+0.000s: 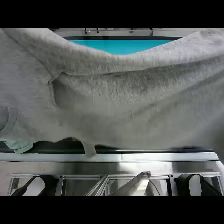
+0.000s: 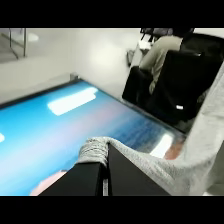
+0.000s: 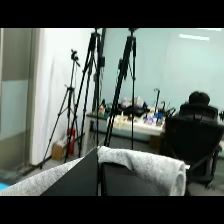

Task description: Fold the shirts.

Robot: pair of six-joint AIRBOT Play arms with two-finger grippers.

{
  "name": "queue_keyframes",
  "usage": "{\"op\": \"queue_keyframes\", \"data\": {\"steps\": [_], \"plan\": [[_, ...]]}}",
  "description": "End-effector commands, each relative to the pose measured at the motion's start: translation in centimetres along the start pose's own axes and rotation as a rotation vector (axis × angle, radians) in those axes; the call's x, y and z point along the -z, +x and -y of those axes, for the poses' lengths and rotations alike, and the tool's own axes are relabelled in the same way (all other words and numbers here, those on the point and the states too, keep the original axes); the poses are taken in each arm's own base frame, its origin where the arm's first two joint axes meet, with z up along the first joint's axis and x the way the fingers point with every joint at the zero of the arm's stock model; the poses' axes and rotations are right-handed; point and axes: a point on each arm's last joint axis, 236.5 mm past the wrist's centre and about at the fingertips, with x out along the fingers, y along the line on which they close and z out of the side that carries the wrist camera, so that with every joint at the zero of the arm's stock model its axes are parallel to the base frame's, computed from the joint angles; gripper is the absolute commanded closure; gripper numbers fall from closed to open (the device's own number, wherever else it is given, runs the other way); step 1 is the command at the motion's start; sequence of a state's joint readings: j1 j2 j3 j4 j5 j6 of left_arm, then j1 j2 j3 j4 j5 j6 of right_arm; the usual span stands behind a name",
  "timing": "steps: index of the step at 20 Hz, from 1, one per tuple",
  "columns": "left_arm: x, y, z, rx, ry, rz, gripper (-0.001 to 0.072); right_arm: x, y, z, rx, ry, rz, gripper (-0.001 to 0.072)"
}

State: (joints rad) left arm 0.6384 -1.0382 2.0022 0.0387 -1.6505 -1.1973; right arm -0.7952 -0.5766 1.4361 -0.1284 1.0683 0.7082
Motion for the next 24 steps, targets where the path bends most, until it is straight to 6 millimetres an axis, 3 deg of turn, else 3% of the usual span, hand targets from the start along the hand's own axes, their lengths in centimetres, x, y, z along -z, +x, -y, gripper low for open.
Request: {"op": "queue_keyframes", "data": {"steps": [1,3,8,12,14,17,20,22,24], "plan": [[3.9,2.4,-5.2,-0.029,-0.113,-0.168,0.0686,6.2,0.7,1.8,-0.052,0.144,-0.143,0.0695],[8.6,4.9,-8.3,0.013,-0.237,-0.307,0.0685,12.4,1.0,3.4,-0.079,0.306,-0.241,0.0695],[22.5,12.1,-16.3,0.078,-0.518,-0.617,0.0685,31.5,1.2,6.3,-0.025,0.611,-0.499,0.0695],[33.5,16.8,-23.1,0.111,-0.751,-0.712,0.0686,47.9,2.2,5.6,0.021,0.765,-0.734,0.0695],[37.2,18.3,-26.3,0.101,-0.816,-0.727,0.0691,53.0,3.4,5.6,0.037,0.84,-0.743,0.0696],[39.6,20.2,-30.0,0.081,-0.851,-0.724,0.069,56.4,6.0,6.5,0.024,0.983,-0.664,0.0696],[39.8,21.8,-32.8,0.054,-0.848,-0.699,0.069,57.3,8.3,7.7,-0.006,1.053,-0.613,0.0696],[40.2,21.8,-33.5,0.041,-0.888,-0.701,0.069,57.5,8.8,7.9,-0.02,1.069,-0.627,0.0695],[40.5,21.0,-32.8,0.074,-0.938,-0.702,0.069,57.7,8.0,7.4,-0.048,1.066,-0.678,0.0696]]}}
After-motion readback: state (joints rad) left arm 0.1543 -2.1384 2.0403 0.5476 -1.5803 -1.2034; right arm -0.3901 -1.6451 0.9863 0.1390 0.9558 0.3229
